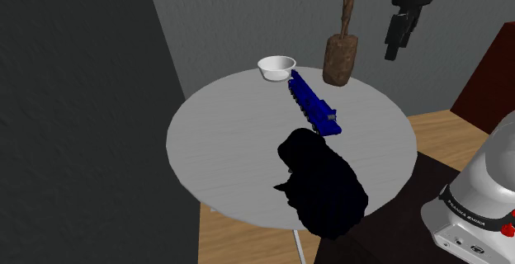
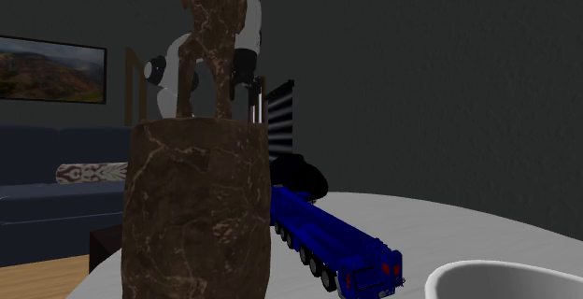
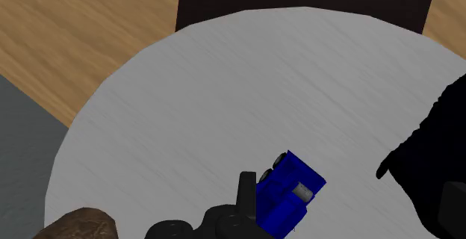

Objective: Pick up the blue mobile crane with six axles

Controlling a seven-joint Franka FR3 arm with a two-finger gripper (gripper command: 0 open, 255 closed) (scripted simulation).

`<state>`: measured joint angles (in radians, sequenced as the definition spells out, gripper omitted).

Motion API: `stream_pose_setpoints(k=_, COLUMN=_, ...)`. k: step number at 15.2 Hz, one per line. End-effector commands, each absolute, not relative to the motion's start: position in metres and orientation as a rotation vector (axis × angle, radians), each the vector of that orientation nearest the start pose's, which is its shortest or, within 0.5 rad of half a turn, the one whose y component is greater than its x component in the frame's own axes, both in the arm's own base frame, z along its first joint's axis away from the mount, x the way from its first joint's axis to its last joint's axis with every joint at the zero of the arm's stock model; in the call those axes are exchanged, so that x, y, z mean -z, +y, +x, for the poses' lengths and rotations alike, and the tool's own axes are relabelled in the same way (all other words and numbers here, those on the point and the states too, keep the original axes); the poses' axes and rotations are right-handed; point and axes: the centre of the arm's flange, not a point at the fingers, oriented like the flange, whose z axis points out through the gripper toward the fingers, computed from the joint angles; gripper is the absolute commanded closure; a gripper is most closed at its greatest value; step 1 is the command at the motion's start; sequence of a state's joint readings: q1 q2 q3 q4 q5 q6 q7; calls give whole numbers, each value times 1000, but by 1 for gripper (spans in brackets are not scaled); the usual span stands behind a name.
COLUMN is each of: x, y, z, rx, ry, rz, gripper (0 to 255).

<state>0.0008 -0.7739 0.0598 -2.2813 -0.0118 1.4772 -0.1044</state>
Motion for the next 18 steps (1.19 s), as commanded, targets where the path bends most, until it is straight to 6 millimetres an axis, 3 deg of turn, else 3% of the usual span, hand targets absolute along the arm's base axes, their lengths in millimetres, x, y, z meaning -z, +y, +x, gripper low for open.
stream_pose_setpoints(k=1, x=-613, y=23, z=300, rx=-52, ry=-234, rz=-3185, gripper=0)
stream_pose_setpoints(k=9, x=-554, y=24, z=394, rx=-115, ry=74, rz=-3169, gripper=0)
stream_pose_setpoints(k=18, x=-483, y=4, z=495, rx=-183, ry=413, rz=-3113, gripper=0)
